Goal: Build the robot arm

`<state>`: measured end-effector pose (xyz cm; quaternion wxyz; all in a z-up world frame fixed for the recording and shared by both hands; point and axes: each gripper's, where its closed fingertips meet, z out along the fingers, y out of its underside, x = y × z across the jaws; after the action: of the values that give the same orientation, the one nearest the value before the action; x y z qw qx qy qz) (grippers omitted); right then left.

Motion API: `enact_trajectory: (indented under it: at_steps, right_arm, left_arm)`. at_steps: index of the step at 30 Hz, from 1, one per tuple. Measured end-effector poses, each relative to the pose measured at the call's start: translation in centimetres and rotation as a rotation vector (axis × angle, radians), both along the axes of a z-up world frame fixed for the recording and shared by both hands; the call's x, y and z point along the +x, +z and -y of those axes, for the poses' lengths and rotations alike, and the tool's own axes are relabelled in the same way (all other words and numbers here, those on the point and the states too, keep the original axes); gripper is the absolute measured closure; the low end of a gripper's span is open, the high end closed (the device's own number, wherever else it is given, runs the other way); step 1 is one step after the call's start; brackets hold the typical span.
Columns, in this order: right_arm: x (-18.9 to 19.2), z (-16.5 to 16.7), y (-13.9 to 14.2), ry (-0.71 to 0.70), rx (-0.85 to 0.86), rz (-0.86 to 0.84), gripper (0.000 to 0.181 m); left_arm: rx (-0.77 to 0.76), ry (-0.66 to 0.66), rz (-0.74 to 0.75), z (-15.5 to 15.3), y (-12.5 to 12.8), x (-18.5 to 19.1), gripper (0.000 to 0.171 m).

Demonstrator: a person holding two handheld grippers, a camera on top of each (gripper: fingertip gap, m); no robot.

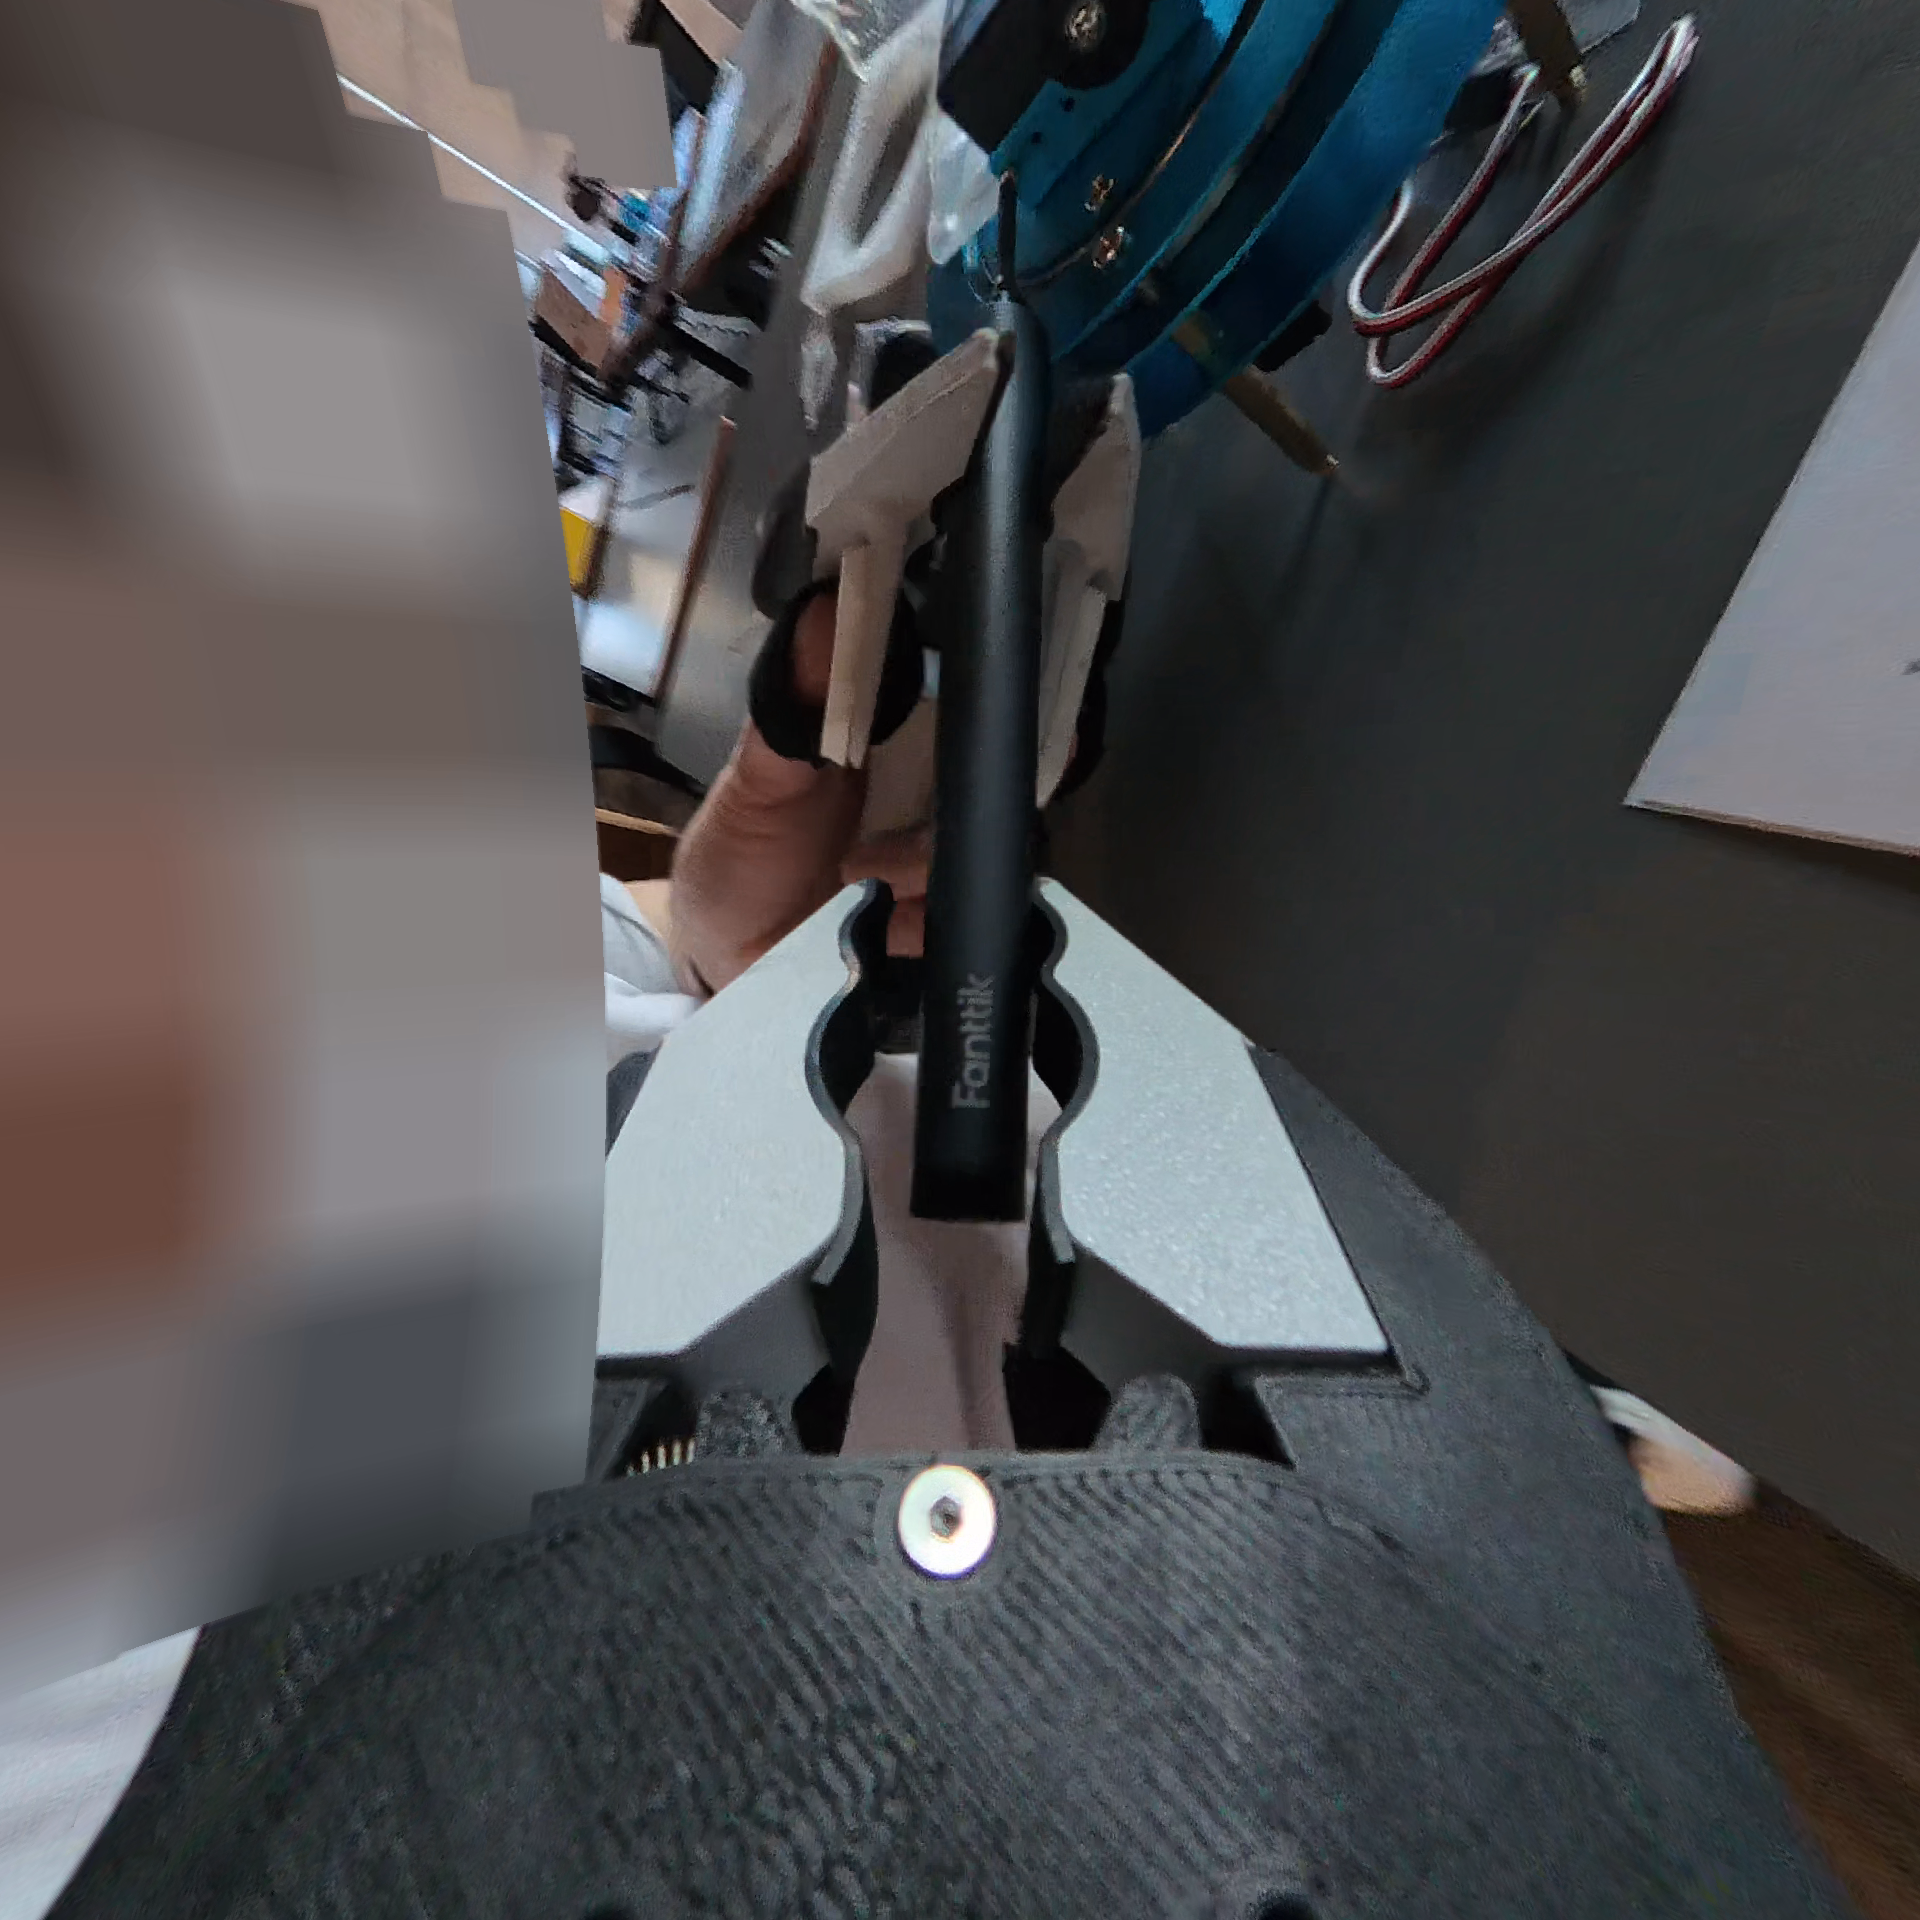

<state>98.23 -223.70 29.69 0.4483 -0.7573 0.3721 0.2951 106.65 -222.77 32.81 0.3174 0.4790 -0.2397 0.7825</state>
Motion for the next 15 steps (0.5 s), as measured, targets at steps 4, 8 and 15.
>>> enact_trajectory:
  at_steps: [4, 8, 15]
  right_arm:
    - [1.1, 1.2, 0.3, -0.026, -0.116, 0.229, 0.157]
    - [1.3, 2.0, 0.5, -0.021, -0.211, 0.362, 0.156]
    - [0.9, 2.0, -0.6, -0.007, -0.317, 0.421, 0.164]
  left_arm:
    - [0.004, 0.001, 0.000, 0.0, 0.0, 0.0, 0.162]
    - [0.009, 0.002, -0.003, 0.0, -0.1, 0.1, 0.162]
    - [0.004, 0.015, -0.007, -0.4, -0.1, 0.2, 0.162]
